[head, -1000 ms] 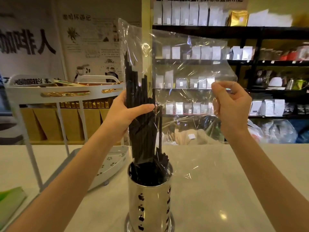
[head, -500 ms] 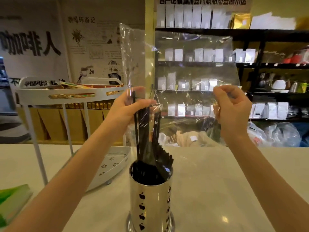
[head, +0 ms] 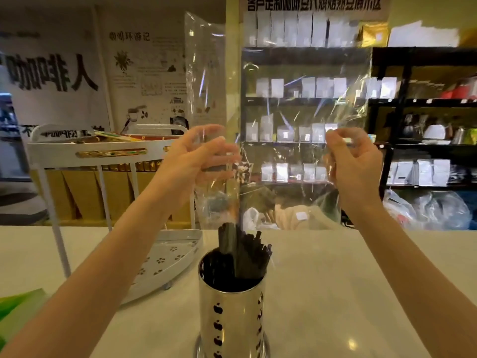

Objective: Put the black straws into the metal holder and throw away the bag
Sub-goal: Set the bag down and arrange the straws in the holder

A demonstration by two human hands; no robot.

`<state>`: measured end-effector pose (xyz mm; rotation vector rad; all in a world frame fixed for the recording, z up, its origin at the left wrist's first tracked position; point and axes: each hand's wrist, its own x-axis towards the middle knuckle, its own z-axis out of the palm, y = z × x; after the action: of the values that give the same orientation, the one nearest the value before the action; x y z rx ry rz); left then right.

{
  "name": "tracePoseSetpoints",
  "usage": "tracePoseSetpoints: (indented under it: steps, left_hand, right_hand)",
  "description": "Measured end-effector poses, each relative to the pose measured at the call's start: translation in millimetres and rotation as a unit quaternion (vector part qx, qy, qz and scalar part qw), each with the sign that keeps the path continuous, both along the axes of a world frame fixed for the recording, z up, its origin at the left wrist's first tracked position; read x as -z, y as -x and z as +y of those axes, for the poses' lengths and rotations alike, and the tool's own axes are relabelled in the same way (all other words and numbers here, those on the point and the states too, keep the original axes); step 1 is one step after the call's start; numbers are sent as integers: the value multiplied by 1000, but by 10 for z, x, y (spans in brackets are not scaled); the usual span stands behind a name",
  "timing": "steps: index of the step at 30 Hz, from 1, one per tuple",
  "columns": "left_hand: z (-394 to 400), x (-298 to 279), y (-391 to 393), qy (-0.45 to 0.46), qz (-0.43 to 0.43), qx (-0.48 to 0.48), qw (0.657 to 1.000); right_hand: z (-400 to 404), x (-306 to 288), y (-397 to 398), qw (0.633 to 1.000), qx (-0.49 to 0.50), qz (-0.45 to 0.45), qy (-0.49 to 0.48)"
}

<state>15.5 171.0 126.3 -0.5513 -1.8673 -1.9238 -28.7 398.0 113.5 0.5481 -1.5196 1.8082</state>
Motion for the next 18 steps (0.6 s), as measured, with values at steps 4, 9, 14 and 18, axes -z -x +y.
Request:
tracePoseSetpoints:
  steps: [4,9,14,18]
  left_hand:
    - [-12,-19,-8,-11,7,7,1000]
    - [16,87,28,106,-29,-4,994]
    - [145,88,25,114,7,-35,993]
    - [397,25,5,80,53,-52,994]
  right_hand:
    - [60,-142,9,999,4,14,49]
    - [187,-321,70,990,4,28,136]
    - [357,-399,156,973,28,55,222]
    - [582,-356,273,975,77,27,207]
